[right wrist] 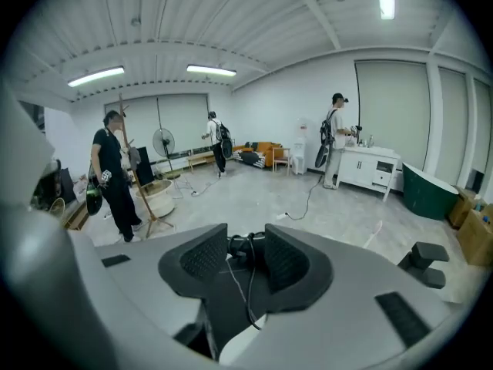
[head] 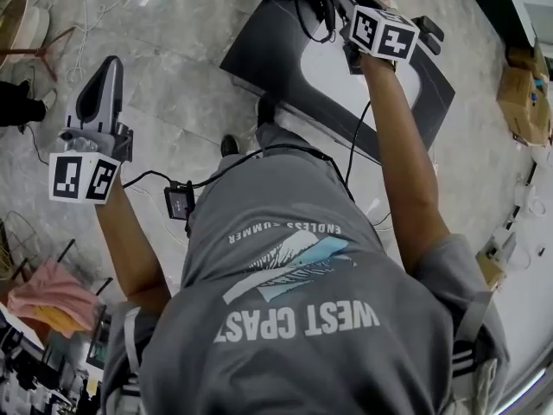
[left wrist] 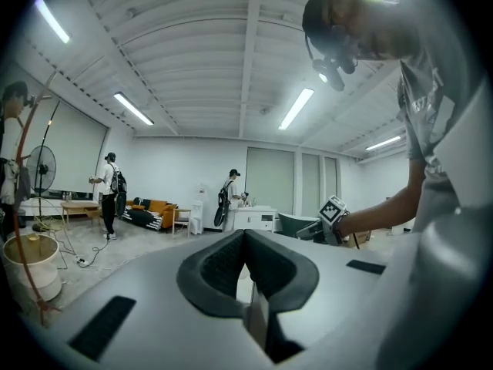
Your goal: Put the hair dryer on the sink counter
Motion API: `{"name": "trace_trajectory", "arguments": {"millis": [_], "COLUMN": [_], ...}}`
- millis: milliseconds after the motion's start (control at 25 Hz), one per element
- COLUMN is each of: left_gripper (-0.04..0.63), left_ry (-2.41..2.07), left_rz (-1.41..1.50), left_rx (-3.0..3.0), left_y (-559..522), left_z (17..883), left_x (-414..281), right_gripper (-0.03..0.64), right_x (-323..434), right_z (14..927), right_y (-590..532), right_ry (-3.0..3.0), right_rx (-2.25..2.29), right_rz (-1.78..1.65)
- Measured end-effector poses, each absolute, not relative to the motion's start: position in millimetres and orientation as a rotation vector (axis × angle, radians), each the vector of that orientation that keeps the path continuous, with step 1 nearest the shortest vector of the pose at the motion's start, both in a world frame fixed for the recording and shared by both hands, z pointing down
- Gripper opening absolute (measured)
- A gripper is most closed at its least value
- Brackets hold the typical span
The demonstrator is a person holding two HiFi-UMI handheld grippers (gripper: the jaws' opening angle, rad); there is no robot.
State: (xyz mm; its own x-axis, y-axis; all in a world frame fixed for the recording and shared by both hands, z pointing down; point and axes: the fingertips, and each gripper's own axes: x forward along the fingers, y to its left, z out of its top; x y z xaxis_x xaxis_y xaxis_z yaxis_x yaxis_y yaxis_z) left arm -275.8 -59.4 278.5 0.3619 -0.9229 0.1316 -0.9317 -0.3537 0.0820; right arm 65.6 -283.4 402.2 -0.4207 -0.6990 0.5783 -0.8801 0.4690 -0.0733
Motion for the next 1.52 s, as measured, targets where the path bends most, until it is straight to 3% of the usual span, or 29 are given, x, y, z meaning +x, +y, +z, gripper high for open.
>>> {"name": "trace_trajectory", "arguments": {"millis": [200,520,600,1240,1520], "left_gripper": [0.015,0.015,0.015,0.015,0.015], "left_ry": [-1.643,-1.572,-1.557,-1.483,-1.472], "left_rz": [0.085,0.075,0.072,0.034,0.036], "left_rx": [2.537,2.619,2.634,2.660,2.656], "left_y": [-52,-40,-37,-13,-26], "left_z": [266,251,247,243,267], "left_x": [-271,-263,-260,-231,-256], "right_gripper": [0.107,0.073,0.029,0.028,0.028], "right_x": [64,76,80,113,86], "right_z": [331,226,202,161,189], "right_y": [-248,-176,-154,-77,-89], "right_ry": [-2.431,-2.598,-2.623,-2.650,-2.634], "right_rx": [1.340,1.394,1.398,1.443,1.442], "right_rz": [0.464,0.308,0.263,0.208,0.231]}}
